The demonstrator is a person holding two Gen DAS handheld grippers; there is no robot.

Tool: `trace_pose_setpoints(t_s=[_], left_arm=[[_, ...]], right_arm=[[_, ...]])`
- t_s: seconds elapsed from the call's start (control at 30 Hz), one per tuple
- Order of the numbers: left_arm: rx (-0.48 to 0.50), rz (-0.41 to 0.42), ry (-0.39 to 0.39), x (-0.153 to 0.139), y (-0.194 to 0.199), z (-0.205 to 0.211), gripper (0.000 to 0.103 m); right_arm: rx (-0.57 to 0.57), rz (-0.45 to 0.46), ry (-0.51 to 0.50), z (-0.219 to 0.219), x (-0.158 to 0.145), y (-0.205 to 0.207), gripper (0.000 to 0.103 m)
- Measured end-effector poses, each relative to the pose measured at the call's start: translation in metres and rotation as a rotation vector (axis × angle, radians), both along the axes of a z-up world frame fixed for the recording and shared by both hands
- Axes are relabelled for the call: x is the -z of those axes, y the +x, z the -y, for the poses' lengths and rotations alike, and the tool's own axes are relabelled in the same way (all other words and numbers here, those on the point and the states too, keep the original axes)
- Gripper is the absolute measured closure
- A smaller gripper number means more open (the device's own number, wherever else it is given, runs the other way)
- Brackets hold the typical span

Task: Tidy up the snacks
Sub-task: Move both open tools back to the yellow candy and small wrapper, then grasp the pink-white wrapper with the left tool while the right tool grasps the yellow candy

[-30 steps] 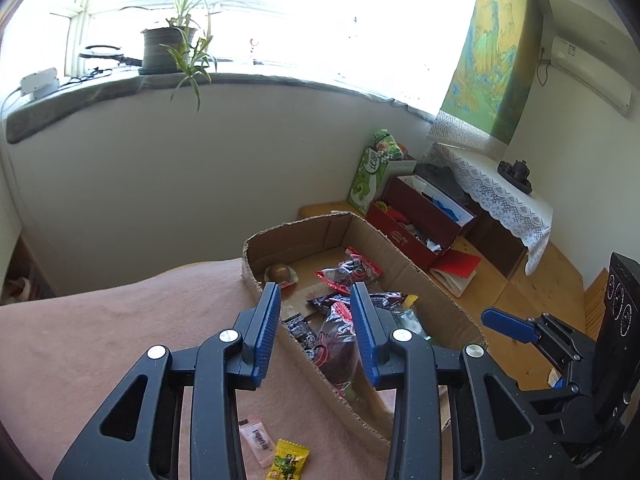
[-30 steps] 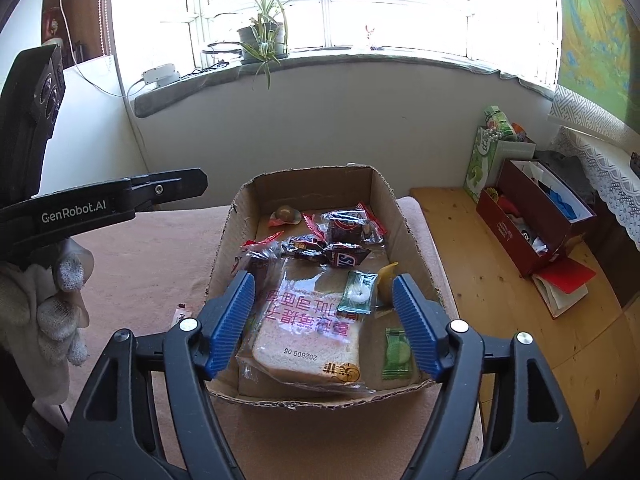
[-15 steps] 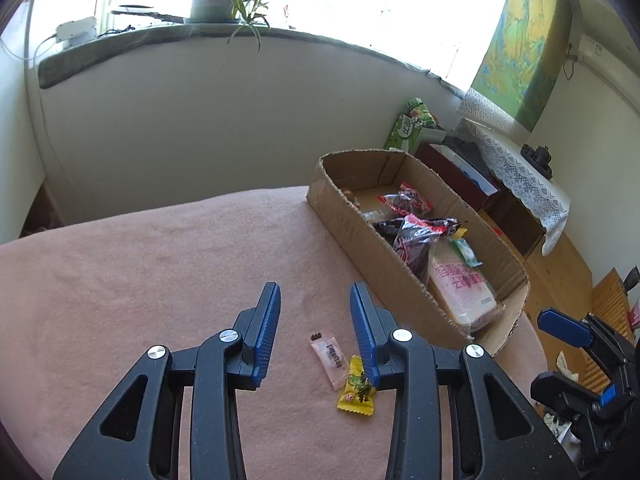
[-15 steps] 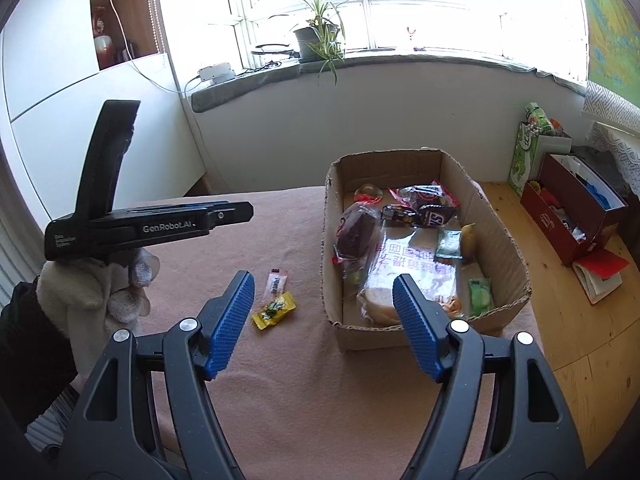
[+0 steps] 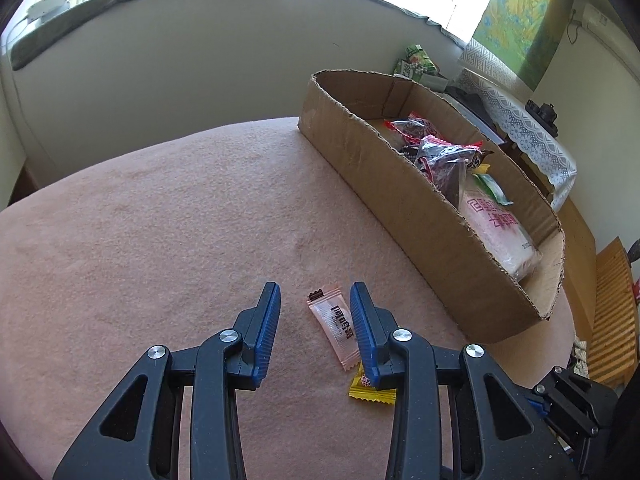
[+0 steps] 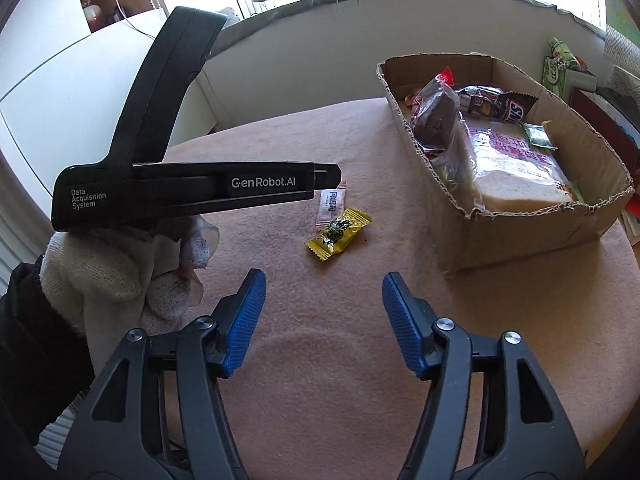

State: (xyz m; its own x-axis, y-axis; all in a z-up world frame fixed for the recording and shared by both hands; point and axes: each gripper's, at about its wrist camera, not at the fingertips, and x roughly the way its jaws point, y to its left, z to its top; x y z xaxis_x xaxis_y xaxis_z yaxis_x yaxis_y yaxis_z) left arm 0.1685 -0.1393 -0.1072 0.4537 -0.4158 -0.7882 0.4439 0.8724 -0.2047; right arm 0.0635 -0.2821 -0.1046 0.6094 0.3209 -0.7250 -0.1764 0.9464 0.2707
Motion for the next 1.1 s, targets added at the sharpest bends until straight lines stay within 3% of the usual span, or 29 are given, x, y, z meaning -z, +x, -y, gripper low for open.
trace_pose_setpoints(t_s=[0.17, 0.4, 0.53, 0.83, 1.1], left_arm=[[0.016, -0.002, 0.039, 0.008, 0.001, 0.007, 0.069], [0.072, 0.093, 0.138, 0.011, -0.016, 0.012, 0.072], [0.087, 0.106, 0.126, 0.012, -0.022, -0.002, 0.081], [0.079, 0.084, 0.099, 0.011, -0.023, -0.032, 0.086], [0.05, 0.057, 0.046, 0.011, -0.025, -0.059, 0.089]], right_arm=[[0.025, -0.025, -0.034, -0.005, 0.01, 0.007, 0.05], [0.062, -0.038, -0.057, -0.006, 0.015, 0.007, 0.053], [0.076, -0.038, -0.066, -0.009, 0.014, 0.008, 0.053], [0.09, -0.048, -0.099, -0.026, 0.014, 0.025, 0.053], [0.126, -0.061, -0.188, -0.041, 0.02, 0.056, 0.053]])
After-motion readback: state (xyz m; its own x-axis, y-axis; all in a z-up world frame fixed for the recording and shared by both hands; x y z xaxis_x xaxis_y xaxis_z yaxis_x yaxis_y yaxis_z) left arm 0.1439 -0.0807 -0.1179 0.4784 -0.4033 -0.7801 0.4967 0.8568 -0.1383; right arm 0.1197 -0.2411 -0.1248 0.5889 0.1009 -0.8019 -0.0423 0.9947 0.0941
